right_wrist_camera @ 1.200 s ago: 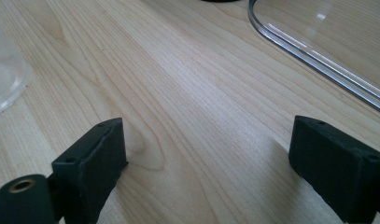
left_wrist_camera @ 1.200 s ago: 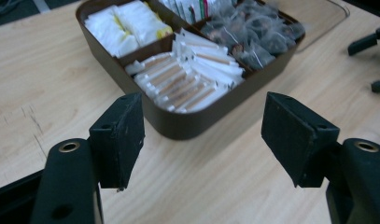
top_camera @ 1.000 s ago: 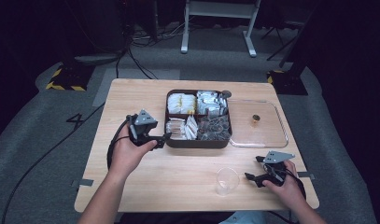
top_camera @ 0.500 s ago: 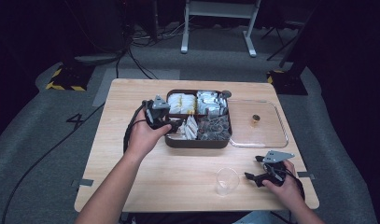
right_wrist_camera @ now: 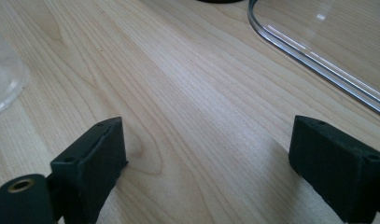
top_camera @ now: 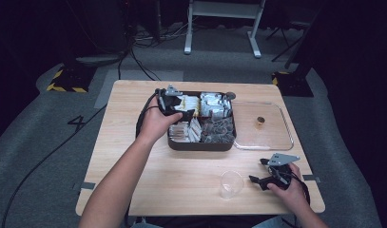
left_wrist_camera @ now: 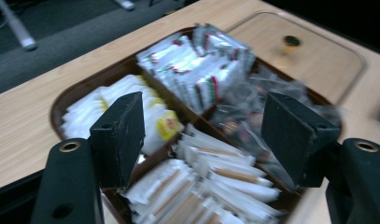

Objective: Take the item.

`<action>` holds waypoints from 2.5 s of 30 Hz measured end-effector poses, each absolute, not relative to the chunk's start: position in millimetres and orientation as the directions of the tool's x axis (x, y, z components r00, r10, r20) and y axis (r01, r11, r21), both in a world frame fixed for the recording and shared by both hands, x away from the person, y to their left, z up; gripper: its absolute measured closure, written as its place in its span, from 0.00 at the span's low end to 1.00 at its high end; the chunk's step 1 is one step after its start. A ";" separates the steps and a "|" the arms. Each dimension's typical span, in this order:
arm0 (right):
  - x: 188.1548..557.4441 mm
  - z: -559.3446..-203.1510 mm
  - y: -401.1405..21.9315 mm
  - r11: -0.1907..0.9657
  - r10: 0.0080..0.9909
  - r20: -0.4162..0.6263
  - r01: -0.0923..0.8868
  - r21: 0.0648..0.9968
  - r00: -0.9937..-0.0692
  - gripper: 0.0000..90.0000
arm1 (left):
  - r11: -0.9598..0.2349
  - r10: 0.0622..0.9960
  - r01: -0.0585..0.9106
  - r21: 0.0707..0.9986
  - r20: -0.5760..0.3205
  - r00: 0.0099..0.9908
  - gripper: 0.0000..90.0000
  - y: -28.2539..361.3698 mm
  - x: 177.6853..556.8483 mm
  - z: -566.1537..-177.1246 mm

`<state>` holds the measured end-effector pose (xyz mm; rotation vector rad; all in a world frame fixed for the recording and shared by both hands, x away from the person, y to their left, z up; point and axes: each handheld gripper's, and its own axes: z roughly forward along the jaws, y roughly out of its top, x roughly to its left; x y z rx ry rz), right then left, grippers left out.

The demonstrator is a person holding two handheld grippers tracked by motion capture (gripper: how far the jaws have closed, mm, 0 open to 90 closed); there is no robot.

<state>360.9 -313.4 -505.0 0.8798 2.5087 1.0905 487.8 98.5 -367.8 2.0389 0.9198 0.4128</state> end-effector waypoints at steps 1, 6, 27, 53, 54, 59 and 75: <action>360.9 -505.0 -313.4 0.533 0.626 -0.003 0.424 0.732 -0.780 0.13 | -0.373 0.745 0.464 0.803 -0.038 0.666 0.34 97.2 491.7 -369.4; 360.9 -505.0 -313.4 0.533 0.626 -0.003 0.424 0.732 -0.780 0.13 | -0.354 0.770 0.485 0.800 -0.045 0.636 0.35 92.1 517.2 -375.5; 360.9 -504.9 -313.4 0.533 0.625 -0.003 0.425 0.732 -0.780 0.13 | -0.364 0.766 0.601 0.712 -0.138 0.628 0.54 68.3 572.0 -416.1; 361.0 -505.0 -313.4 0.534 0.624 -0.003 0.424 0.731 -0.781 0.13 | -0.438 0.789 0.681 0.587 -0.112 0.604 0.69 51.1 584.7 -448.1; 361.0 -505.0 -313.4 0.534 0.624 -0.002 0.424 0.731 -0.781 0.13 | -0.441 0.789 0.681 0.584 -0.110 0.605 0.70 50.6 584.7 -448.4; 361.0 -505.0 -313.4 0.534 0.624 -0.003 0.424 0.731 -0.782 0.13 | -0.461 0.791 0.693 0.554 -0.096 0.604 0.77 48.3 583.9 -449.4; 361.0 -505.0 -313.4 0.534 0.624 -0.003 0.424 0.731 -0.781 0.13 | -0.513 0.769 0.678 0.527 -0.069 0.635 1.00 48.7 581.6 -445.5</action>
